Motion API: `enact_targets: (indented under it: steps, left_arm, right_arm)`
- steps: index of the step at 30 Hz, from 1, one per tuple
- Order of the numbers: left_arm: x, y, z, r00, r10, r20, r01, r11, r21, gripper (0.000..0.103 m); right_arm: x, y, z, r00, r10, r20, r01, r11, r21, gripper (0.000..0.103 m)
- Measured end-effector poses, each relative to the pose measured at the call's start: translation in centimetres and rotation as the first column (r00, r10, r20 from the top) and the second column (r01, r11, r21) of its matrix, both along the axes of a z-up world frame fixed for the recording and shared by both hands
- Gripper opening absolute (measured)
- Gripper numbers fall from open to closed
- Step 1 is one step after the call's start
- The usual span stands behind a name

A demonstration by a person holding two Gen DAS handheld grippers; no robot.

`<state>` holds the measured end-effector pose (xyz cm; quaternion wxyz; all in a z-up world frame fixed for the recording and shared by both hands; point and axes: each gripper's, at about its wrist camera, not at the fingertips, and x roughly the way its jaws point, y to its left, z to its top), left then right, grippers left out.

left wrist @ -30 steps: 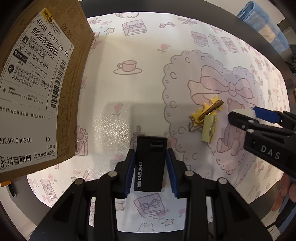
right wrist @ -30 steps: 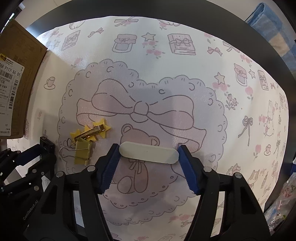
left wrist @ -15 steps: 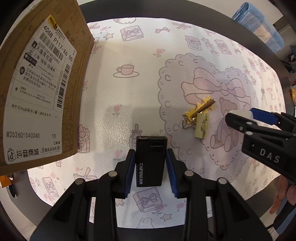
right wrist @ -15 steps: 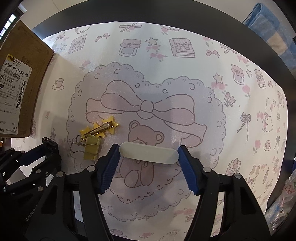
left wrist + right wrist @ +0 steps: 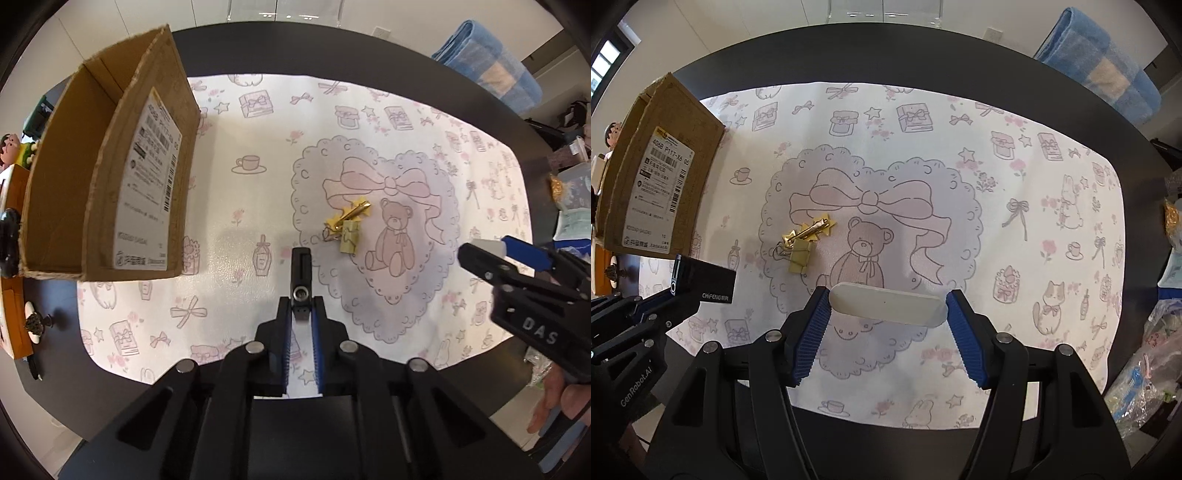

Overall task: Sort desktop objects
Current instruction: 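Lift the black case with left gripper toward the box while right gripper holds the nail file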

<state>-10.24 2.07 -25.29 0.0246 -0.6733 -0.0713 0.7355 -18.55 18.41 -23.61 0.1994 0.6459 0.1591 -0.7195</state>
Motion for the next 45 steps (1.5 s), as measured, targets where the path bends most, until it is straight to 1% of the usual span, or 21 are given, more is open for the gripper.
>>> enact_targets:
  steps: [1,3,5,7,9,12,14,19,22,25,28,32,35,38,45]
  left_arm:
    - [0.1,-0.2,0.3,1.0,0.004,0.005,-0.004,1.0,0.008,0.01]
    - [0.4,-0.4,0.4,1.0,-0.001,0.016,0.001,1.0,0.026,0.01]
    - [0.6,-0.5,0.8,1.0,-0.007,0.017,0.006,1.0,0.027,0.01]
    - [0.9,-0.8,1.5,1.0,-0.016,0.013,0.016,1.0,0.021,0.01]
    - [1.0,-1.1,2.3,1.0,-0.021,0.011,0.021,1.0,0.017,0.01]
    - [1.4,-1.2,4.4,1.0,-0.025,0.0,0.025,1.0,0.013,0.01]
    - [2.0,-1.1,6.3,1.0,-0.026,-0.014,0.026,1.0,0.011,0.01]
    - [2.9,-1.4,11.6,0.998,-0.025,-0.057,0.025,1.0,0.009,0.01]
    - [3.2,-1.7,14.0,0.996,-0.027,-0.084,0.028,1.0,0.009,0.01]
    - [3.6,-2.6,16.3,0.994,-0.027,-0.104,0.028,1.0,0.011,0.01]
    - [3.7,-3.7,17.9,0.993,-0.021,-0.116,0.023,1.0,0.011,0.01]
    - [3.6,-4.9,19.3,0.991,-0.015,-0.13,0.017,1.0,0.014,0.01]
    - [3.4,-5.2,19.6,0.989,-0.013,-0.147,0.015,1.0,0.013,0.01]
    - [3.2,-6.1,20.0,0.988,-0.006,-0.152,0.008,1.0,0.014,0.01]
    - [2.6,-8.3,19.2,0.989,0.02,-0.147,-0.017,1.0,0.023,0.01]
  right_arm:
    - [1.7,1.1,1.2,1.0,-0.006,-0.008,0.006,1.0,0.001,0.066]
    - [3.6,1.1,1.9,1.0,-0.019,-0.018,0.02,1.0,0.001,0.066]
    - [3.8,1.0,1.5,0.999,-0.034,-0.018,0.034,0.999,-0.001,0.066]
    - [3.6,0.1,0.4,0.999,-0.048,-0.014,0.048,0.999,-0.002,0.066]
    - [3.8,0.2,0.5,0.998,-0.059,-0.012,0.059,0.998,-0.005,0.066]
    - [3.8,-0.2,2.6,0.998,-0.069,-0.012,0.069,0.997,-0.014,0.066]
    - [3.9,-0.3,4.3,0.997,-0.071,-0.015,0.071,0.997,-0.017,0.066]
    - [4.8,-0.8,9.5,0.997,-0.067,-0.043,0.066,0.997,-0.03,0.066]
    - [5.6,-0.9,12.5,0.996,-0.056,-0.074,0.054,0.998,-0.031,0.066]
    - [7.0,-0.4,14.1,0.995,-0.057,-0.085,0.055,0.998,-0.026,0.066]
    - [7.9,-0.8,15.5,0.994,-0.056,-0.094,0.054,0.998,-0.022,0.066]
    - [8.7,-1.6,16.3,0.993,-0.061,-0.102,0.059,0.998,-0.024,0.066]
    - [9.1,-2.5,16.8,0.992,-0.064,-0.106,0.06,0.998,-0.034,0.066]
    - [9.0,-3.4,17.1,0.99,-0.09,-0.11,0.087,0.996,-0.033,0.066]
    - [8.8,-5.5,17.8,0.981,-0.153,-0.117,0.15,0.988,-0.032,0.066]
